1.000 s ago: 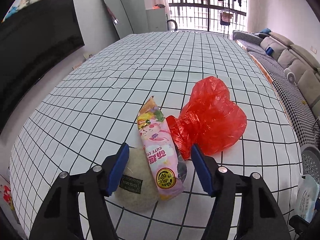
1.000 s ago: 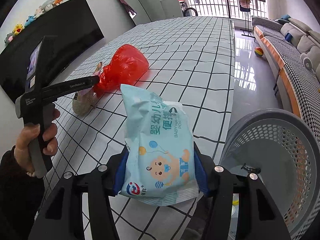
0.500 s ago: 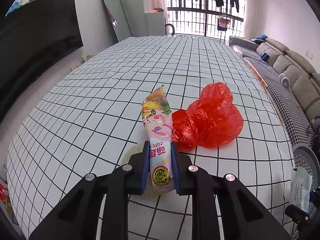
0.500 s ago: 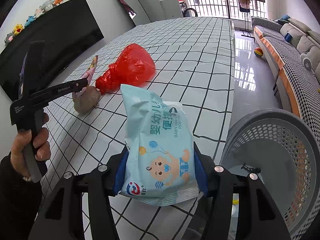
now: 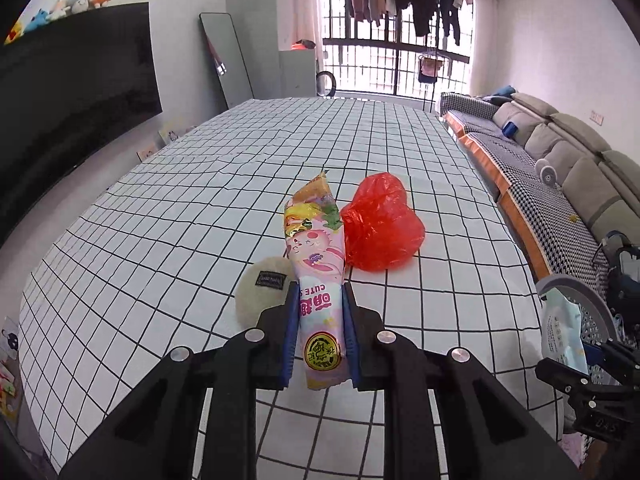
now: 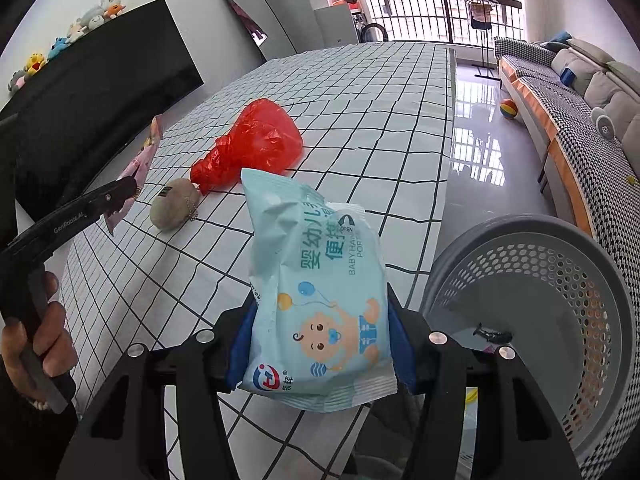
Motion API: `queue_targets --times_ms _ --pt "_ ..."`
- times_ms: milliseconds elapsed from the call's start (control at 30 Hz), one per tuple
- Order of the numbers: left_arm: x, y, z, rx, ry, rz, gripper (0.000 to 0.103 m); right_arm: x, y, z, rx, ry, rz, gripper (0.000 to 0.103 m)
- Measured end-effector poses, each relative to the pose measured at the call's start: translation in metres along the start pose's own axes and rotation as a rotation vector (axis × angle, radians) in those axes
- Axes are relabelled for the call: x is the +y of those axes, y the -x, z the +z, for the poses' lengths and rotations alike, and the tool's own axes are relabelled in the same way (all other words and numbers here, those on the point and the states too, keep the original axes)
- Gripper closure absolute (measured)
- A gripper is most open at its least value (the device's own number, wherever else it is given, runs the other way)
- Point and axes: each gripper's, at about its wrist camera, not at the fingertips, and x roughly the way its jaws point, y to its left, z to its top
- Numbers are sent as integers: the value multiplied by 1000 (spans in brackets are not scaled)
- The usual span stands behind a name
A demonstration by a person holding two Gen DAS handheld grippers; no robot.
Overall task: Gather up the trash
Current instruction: 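Carry the wipe pack and snack bar over the wastebasket with both tools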
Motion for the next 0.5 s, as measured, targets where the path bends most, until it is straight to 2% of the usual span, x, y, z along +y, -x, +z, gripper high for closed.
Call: queue_targets --times_ms 233,500 --pt "-24 22 -19 -2 -15 -49 83 -7 24 -12 -29 -6 -15 48" --pt "-74 48 -38 -12 -62 -140 83 -37 58 -39 -63 -54 -55 48"
